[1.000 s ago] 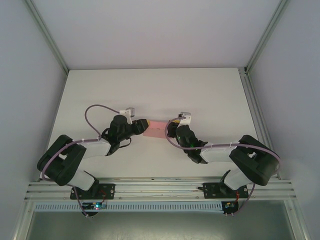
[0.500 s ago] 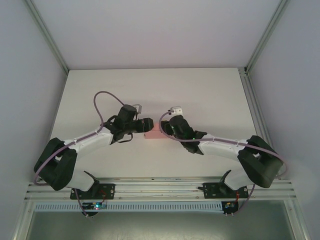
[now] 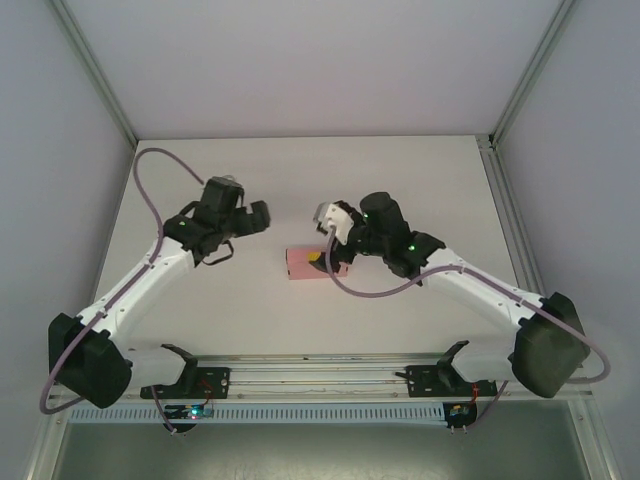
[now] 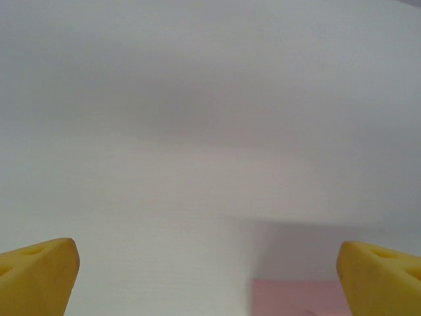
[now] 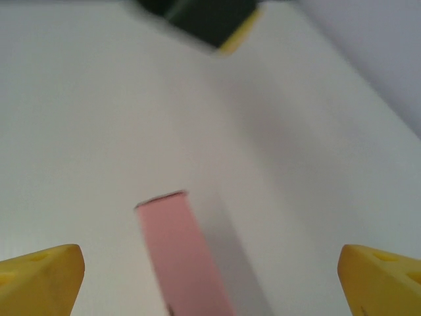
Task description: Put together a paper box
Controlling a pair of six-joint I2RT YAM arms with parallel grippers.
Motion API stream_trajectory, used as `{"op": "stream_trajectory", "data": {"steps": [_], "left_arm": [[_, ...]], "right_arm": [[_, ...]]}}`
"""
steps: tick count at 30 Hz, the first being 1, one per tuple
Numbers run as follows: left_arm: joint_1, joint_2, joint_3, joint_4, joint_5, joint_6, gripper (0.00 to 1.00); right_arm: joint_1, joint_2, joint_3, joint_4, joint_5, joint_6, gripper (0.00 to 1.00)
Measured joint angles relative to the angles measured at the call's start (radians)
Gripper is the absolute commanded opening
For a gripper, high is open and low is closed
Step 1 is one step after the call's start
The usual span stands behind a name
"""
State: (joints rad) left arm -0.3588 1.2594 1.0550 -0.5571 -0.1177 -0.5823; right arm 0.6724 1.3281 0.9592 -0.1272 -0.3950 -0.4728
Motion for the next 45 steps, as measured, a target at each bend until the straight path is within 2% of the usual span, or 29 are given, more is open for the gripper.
{"op": "stream_trajectory", "data": {"steps": [5,11,15,19,22,25,29,33,36,39,42,45], "left_arm": [[0.128,-0.060,-0.110,-0.061,-0.026,-0.018,1.00],[0.190,-0.127,-0.165,-0.080,-0.026,-0.029,1.00],[0.207,-0.125,-0.181,-0.080,-0.021,-0.039,1.00],[0.210,-0.118,-0.182,-0.080,-0.014,-0.043,1.00],[0.210,-0.117,-0.182,-0.083,-0.014,-0.042,1.00],[0.210,-0.120,-0.182,-0.085,-0.014,-0.043,1.00],[0.211,-0.147,-0.182,-0.087,-0.014,-0.043,1.00],[0.211,-0.194,-0.191,-0.087,-0.015,-0.043,1.00],[0.211,-0.222,-0.201,-0.088,-0.015,-0.043,1.00],[0.211,-0.245,-0.209,-0.089,-0.015,-0.043,1.00],[0.211,-0.255,-0.209,-0.089,-0.014,-0.042,1.00],[0.211,-0.254,-0.209,-0.088,-0.014,-0.042,1.00]], "right_arm": [[0.005,0.165,0.178,-0.219,-0.043,-0.230,0.98],[0.024,0.361,0.265,-0.378,0.000,-0.341,0.94],[0.026,0.446,0.301,-0.425,0.067,-0.347,0.77],[0.033,0.465,0.321,-0.408,0.188,-0.333,0.43],[0.047,0.465,0.326,-0.351,0.314,-0.320,0.39],[0.077,0.457,0.292,-0.199,0.488,-0.350,0.41],[0.137,0.445,0.155,0.130,0.687,-0.518,0.46],[0.164,0.485,0.100,0.311,0.773,-0.680,0.52],[0.164,0.498,0.039,0.416,0.800,-0.749,0.63],[0.170,0.488,-0.026,0.433,0.791,-0.760,0.80],[0.187,0.428,-0.048,0.332,0.745,-0.710,0.98],[0.209,0.304,-0.043,0.198,0.645,-0.622,0.98]]}}
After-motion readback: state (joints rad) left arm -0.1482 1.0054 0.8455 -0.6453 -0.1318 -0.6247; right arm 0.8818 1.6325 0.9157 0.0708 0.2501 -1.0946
